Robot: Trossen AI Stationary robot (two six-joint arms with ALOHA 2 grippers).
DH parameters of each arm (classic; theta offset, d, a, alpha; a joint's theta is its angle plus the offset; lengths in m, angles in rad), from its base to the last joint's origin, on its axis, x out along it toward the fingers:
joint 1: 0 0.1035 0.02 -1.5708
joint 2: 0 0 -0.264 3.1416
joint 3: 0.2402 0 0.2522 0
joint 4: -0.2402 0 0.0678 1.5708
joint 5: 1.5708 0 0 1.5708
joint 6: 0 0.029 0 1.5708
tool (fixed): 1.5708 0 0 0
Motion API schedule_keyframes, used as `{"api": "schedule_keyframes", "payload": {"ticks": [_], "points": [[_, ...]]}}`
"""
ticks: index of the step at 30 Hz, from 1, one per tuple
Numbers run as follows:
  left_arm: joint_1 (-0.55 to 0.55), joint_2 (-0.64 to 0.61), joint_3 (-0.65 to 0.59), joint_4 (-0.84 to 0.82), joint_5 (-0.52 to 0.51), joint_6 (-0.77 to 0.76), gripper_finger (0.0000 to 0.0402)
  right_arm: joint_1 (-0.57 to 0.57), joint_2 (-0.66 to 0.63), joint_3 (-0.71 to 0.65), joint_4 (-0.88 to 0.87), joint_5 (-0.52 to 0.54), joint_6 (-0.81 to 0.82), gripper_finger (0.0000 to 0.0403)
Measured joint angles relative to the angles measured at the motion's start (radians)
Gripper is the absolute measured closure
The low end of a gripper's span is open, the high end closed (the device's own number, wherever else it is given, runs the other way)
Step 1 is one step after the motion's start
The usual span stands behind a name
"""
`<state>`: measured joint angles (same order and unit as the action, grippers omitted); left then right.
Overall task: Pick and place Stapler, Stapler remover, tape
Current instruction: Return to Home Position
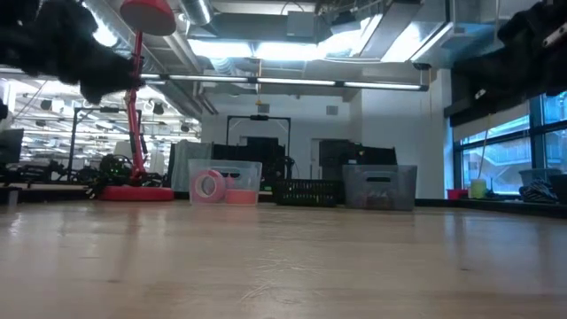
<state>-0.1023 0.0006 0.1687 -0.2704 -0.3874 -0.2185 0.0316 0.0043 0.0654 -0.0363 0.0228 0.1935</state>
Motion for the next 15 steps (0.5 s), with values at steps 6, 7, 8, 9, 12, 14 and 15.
{"api": "schedule_keyframes", "payload": {"ticks": [6, 7, 8, 9, 12, 14, 15], "points": [[0.0, 0.0, -0.071, 0.02, -0.106, 0.036, 0.0183, -0.003, 0.0, -0.056, 0.064, -0.024, -0.022, 0.0401], [0.0, 0.0, -0.073, 0.023, -0.114, 0.047, 0.0183, -0.003, -0.002, -0.056, 0.062, -0.025, -0.031, 0.0401], [0.0, 0.0, -0.074, 0.022, -0.121, 0.056, 0.0183, -0.003, -0.003, -0.056, 0.062, -0.024, -0.057, 0.0401], [0.0, 0.0, -0.074, 0.023, -0.125, 0.06, 0.0183, -0.003, -0.003, -0.056, 0.062, -0.024, -0.084, 0.0401], [0.0, 0.0, -0.074, 0.023, -0.126, 0.081, 0.0185, -0.003, -0.001, -0.056, 0.056, -0.014, -0.151, 0.0401], [0.0, 0.0, -0.074, 0.022, -0.127, 0.101, 0.019, -0.003, -0.001, -0.056, 0.062, 0.015, -0.184, 0.0401], [0.0, 0.0, -0.074, 0.022, -0.131, 0.111, 0.0192, -0.003, -0.001, -0.056, 0.067, 0.037, -0.201, 0.0401]]}}
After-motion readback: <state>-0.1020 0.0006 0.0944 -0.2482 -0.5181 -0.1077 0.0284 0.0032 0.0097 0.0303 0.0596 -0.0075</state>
